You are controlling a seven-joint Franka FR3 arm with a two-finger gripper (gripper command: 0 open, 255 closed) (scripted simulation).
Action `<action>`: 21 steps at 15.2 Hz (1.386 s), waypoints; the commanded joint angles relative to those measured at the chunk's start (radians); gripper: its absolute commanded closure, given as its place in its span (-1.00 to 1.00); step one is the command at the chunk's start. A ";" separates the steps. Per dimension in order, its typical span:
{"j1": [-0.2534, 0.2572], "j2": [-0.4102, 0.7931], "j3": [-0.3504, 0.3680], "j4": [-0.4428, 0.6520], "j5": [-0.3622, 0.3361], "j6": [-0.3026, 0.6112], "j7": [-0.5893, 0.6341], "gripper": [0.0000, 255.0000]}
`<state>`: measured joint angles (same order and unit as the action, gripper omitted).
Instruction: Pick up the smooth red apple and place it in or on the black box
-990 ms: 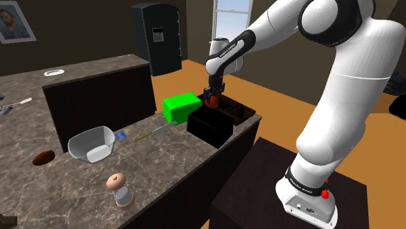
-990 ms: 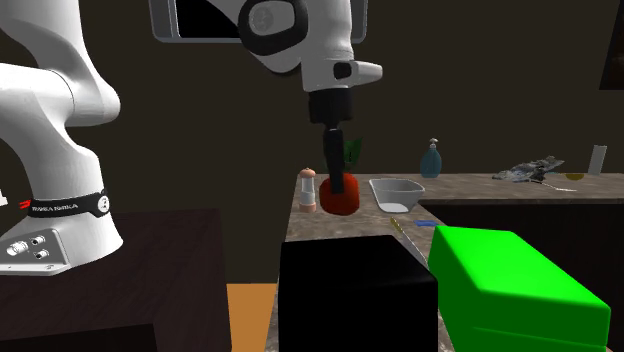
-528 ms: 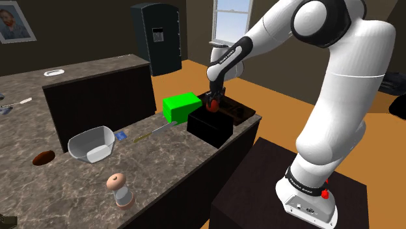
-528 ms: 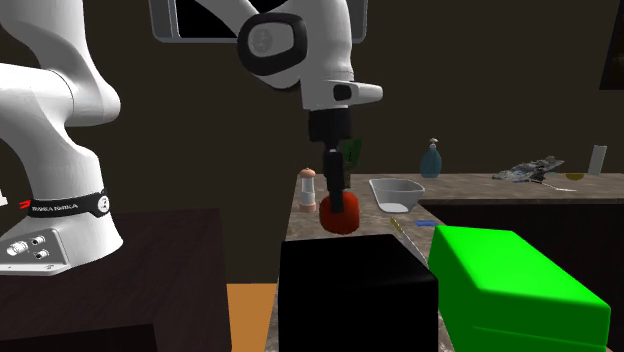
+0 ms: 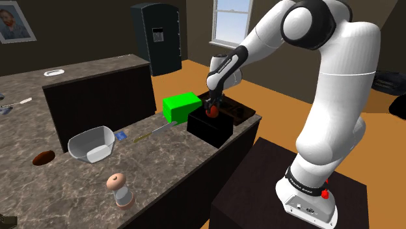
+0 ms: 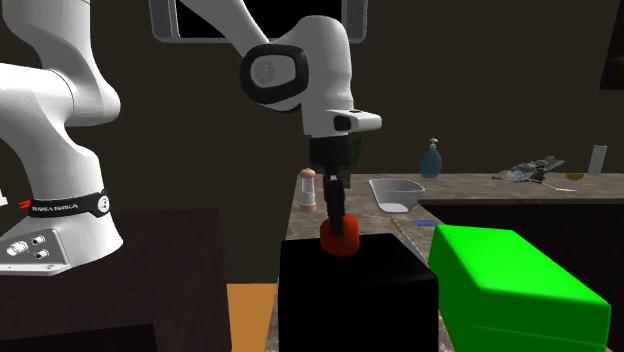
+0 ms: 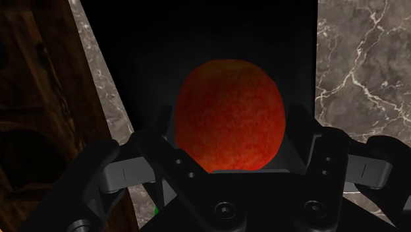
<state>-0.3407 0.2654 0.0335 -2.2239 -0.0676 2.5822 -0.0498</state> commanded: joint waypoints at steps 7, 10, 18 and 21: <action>-0.001 0.013 -0.001 -0.003 -0.001 0.016 -0.001 1.00; -0.001 0.012 -0.001 -0.003 -0.001 0.016 -0.001 -1.00; -0.003 -0.095 0.005 -0.002 0.012 -0.092 -0.010 -1.00; -0.003 -0.095 0.005 -0.002 0.012 -0.092 -0.010 -1.00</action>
<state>-0.3435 0.1740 0.0382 -2.2258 -0.0562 2.4941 -0.0597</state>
